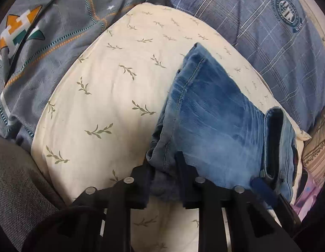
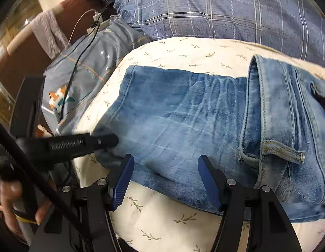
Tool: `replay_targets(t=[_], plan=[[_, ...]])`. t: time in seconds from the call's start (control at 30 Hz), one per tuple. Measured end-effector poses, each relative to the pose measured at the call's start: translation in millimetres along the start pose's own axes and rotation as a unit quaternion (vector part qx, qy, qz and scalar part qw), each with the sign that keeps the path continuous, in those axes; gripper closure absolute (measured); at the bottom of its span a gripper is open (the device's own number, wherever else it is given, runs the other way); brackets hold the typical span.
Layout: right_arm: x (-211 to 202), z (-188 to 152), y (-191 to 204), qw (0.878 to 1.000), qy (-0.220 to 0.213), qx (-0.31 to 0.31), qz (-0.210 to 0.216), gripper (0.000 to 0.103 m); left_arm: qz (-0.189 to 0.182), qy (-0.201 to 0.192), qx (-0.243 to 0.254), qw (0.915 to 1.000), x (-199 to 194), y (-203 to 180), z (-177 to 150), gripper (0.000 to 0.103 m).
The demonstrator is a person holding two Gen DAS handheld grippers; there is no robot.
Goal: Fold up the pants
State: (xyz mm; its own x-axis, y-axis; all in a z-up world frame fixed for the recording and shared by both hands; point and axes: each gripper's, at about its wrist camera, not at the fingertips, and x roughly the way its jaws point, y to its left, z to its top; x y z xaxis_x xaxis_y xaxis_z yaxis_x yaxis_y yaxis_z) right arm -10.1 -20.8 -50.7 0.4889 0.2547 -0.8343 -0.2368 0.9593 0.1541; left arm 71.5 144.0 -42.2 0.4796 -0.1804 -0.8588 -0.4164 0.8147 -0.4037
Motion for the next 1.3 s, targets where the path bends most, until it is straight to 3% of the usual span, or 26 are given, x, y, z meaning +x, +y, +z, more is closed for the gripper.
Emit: replay_targets(t=[0.1, 0.13, 0.2, 0.27, 0.37, 0.47, 0.6, 0.73, 0.83, 0.93, 1.07, 1.23, 1.3], plan=[[-4.9, 3.2, -14.2, 0.999, -0.001, 0.038, 0.03, 0.038, -0.009, -0.007, -0.017, 0.9998, -3.8, 3.1, -2.4, 0.079], [-6.5, 4.6, -20.5, 0.997, -0.002, 0.057, 0.044, 0.038, -0.007, 0.003, -0.029, 0.9995, 1.1, 5.1, -0.3, 0.071], [-8.8, 6.3, -29.8, 0.994, -0.003, 0.086, 0.063, 0.038, -0.009, 0.005, -0.031, 0.9995, 2.4, 9.2, 0.8, 0.071], [-11.8, 8.1, -37.3, 0.991, -0.005, 0.108, 0.083, 0.038, 0.001, -0.003, -0.014, 0.9999, -0.7, 3.4, 1.9, 0.086], [-21.3, 13.2, -45.5, 0.987, -0.008, 0.127, 0.103, 0.038, -0.004, -0.046, 0.013, 0.9988, -21.6, -12.5, 1.5, 0.091], [-40.2, 22.8, -56.0, 0.982, -0.021, 0.138, 0.127, 0.038, -0.003, -0.104, 0.072, 0.992, -51.0, -46.9, -3.7, 0.092], [-74.5, 46.5, -80.1, 0.977, -0.032, 0.15, 0.145, 0.038, -0.012, -0.162, 0.156, 0.9744, -84.9, -102.0, -16.8, 0.092], [-109.7, 62.2, -113.5, 0.973, -0.064, 0.153, 0.158, 0.036, -0.016, -0.21, 0.247, 0.9458, -98.6, -169.3, -49.0, 0.092], [-137.8, 54.7, -151.7, 0.959, -0.118, 0.185, 0.178, 0.031, -0.026, -0.22, 0.314, 0.9232, -91.1, -214.9, -80.1, 0.092], [-156.0, 43.9, -186.1, 0.946, -0.151, 0.206, 0.2, 0.024, -0.037, -0.211, 0.362, 0.9074, -69.5, -246.8, -108.3, 0.092], [-143.3, 37.6, -221.1, 0.936, -0.133, 0.232, 0.229, 0.021, -0.049, -0.172, 0.405, 0.8965, -26.5, -268.3, -139.9, 0.092], [-107.4, 32.2, -243.5, 0.946, -0.058, 0.261, 0.183, 0.021, -0.029, -0.159, 0.443, 0.8821, 3.1, -266.2, -176.3, 0.091], [-97.7, 31.0, -240.9, 0.949, -0.038, 0.261, 0.171, 0.022, -0.036, -0.15, 0.44, 0.8846, 4.4, -267.3, -178.6, 0.091]])
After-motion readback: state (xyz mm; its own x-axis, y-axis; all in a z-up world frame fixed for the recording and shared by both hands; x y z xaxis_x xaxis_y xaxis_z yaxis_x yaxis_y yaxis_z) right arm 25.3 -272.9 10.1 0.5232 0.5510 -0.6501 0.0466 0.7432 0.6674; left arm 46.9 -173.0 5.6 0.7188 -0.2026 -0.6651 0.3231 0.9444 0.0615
